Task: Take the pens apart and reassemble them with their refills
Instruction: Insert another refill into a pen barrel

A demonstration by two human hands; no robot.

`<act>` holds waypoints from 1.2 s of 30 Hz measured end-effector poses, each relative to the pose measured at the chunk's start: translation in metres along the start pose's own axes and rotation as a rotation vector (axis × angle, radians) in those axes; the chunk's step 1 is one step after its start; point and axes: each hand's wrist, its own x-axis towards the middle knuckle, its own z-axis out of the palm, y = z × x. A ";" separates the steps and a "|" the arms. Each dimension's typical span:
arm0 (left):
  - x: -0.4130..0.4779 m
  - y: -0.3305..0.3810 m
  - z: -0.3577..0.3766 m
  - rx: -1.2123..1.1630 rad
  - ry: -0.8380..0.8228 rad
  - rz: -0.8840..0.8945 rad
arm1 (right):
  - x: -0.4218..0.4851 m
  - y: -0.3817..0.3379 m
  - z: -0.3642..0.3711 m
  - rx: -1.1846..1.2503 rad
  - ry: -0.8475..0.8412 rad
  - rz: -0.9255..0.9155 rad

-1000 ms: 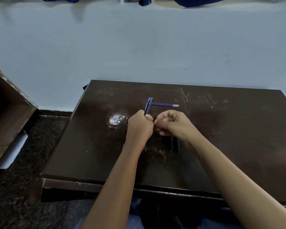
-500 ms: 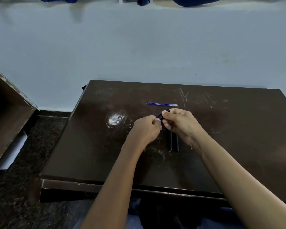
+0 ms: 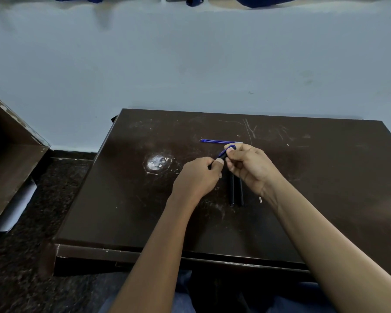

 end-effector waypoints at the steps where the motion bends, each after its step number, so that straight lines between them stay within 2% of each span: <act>1: 0.000 0.000 0.000 -0.003 -0.023 -0.020 | 0.001 0.001 -0.001 -0.002 0.016 -0.010; 6: 0.002 0.001 -0.002 0.002 -0.086 -0.106 | 0.006 0.008 -0.002 -0.040 0.055 0.014; 10: 0.002 -0.005 -0.004 0.059 -0.106 -0.189 | 0.018 0.008 -0.016 0.012 0.204 -0.021; 11: 0.002 -0.006 -0.005 0.054 -0.094 -0.202 | 0.021 0.010 -0.021 -0.096 0.241 -0.045; 13: 0.004 -0.007 -0.004 0.000 -0.065 -0.227 | 0.020 0.015 -0.027 -0.572 0.258 -0.110; 15: 0.005 -0.006 -0.002 -0.060 -0.034 -0.246 | 0.014 0.023 -0.023 -0.998 0.160 -0.165; 18: 0.003 -0.007 -0.001 -0.163 0.024 -0.246 | 0.007 0.036 -0.012 -1.370 0.015 -0.297; 21: 0.002 -0.007 -0.002 -0.162 0.047 -0.215 | 0.004 0.041 -0.010 -1.573 -0.002 -0.322; 29: 0.001 -0.002 -0.006 -0.120 0.017 -0.212 | 0.007 0.052 -0.011 -1.605 -0.052 -0.229; 31: 0.000 -0.003 -0.005 -0.135 0.024 -0.192 | 0.008 0.050 -0.012 -1.537 -0.009 -0.221; 33: 0.000 -0.004 -0.004 -0.157 0.041 -0.171 | 0.009 0.044 -0.012 -1.268 0.109 -0.246; 36: 0.000 -0.005 -0.003 -0.149 0.055 -0.143 | 0.006 0.028 -0.002 -0.595 0.211 -0.124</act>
